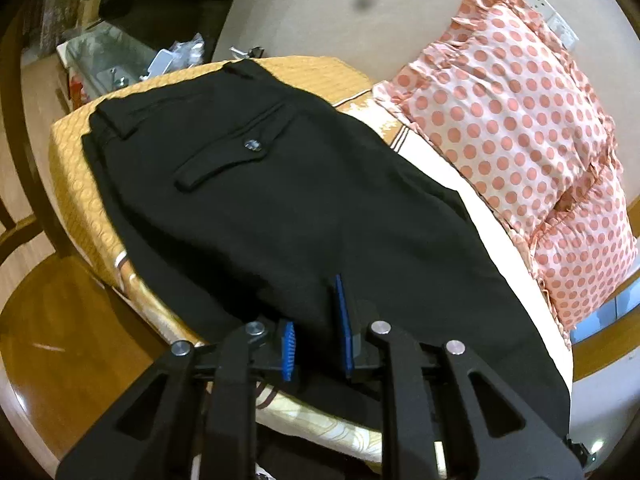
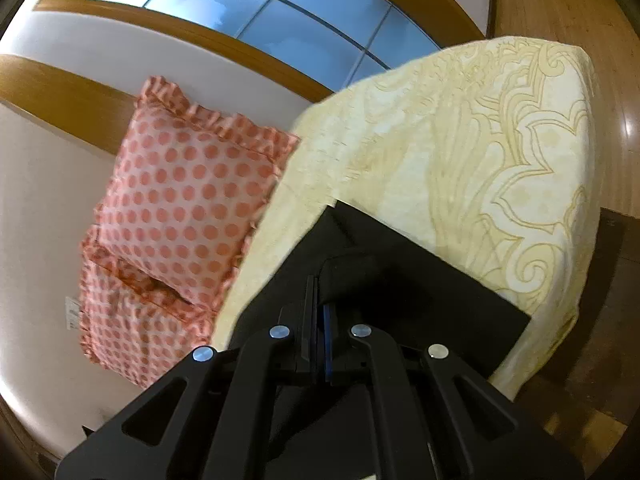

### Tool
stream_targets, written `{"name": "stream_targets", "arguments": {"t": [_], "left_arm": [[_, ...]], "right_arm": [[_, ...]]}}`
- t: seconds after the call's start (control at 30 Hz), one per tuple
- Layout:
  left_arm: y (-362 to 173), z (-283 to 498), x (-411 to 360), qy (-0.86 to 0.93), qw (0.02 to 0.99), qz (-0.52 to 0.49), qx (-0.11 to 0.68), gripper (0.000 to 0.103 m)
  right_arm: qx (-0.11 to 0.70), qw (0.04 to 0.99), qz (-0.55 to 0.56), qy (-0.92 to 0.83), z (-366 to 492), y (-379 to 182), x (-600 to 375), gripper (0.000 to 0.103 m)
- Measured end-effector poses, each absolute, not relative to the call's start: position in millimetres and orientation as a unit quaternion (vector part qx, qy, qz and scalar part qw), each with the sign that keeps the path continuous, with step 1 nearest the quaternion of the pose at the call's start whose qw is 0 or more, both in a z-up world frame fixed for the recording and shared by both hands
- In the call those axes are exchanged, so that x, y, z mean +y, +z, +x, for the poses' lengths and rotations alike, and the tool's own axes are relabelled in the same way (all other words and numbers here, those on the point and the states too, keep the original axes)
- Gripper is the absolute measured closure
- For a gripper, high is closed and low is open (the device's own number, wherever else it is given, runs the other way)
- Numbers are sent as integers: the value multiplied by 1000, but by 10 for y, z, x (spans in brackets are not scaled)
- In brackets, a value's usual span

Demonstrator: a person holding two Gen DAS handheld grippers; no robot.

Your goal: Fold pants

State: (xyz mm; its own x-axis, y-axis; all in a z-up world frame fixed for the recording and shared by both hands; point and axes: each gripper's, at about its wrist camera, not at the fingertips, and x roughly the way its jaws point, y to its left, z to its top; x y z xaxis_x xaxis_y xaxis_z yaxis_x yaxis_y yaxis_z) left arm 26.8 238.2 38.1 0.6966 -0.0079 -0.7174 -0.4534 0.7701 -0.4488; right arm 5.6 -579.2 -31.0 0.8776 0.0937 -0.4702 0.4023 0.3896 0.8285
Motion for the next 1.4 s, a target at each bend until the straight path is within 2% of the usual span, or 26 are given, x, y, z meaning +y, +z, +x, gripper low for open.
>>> {"name": "stream_targets", "arguments": {"t": [0.1,0.2,0.43,0.7,0.8,0.83,0.87,0.93,0.97,1.0,1.03,1.17,1.3,1.4], "left_arm": [[461,318,2389,115,870,-307,367,88],[620,278,2386,100,882,-291,357,89],[353,101,2556,95,862,-305,394,92],[283,122,2512,94,876,-268,390,91],[276,67,2539,88,880,-271,379,86],[294,25,2541,90,883,-270,373,77],[325,-27,2541,99,888,-264,363,66],[423,-170,2558,128,902,-251,329,54],[481,-244,2569,141,908,-247,308,45],[528,-293,2579,151,912,-245,292,41],[595,-349,2583,166,917,-241,270,34],[757,-297,2498,173,933,-208,239,22],[724,-53,2252,137,941,-171,257,21],[631,111,2029,108,944,-146,277,20]], "right_arm": [[199,812,545,-73,22,-113,-5763,101],[180,846,495,-80,-97,204,-5635,101],[238,806,526,-129,-423,-319,-5689,101],[243,822,494,-149,-484,-337,-5573,101],[249,834,465,-161,-462,-253,-5512,98],[251,842,444,-175,-475,-187,-5489,96],[247,852,421,-189,-494,-113,-5471,90],[225,870,381,-219,-546,16,-5458,66],[216,875,364,-234,-561,60,-5463,38],[206,881,349,-247,-568,97,-5474,32],[199,885,333,-257,-556,120,-5495,32],[208,887,317,-264,-432,39,-5599,33],[227,888,327,-231,-358,-118,-5532,42],[217,899,310,-222,-424,-132,-5386,43]]}}
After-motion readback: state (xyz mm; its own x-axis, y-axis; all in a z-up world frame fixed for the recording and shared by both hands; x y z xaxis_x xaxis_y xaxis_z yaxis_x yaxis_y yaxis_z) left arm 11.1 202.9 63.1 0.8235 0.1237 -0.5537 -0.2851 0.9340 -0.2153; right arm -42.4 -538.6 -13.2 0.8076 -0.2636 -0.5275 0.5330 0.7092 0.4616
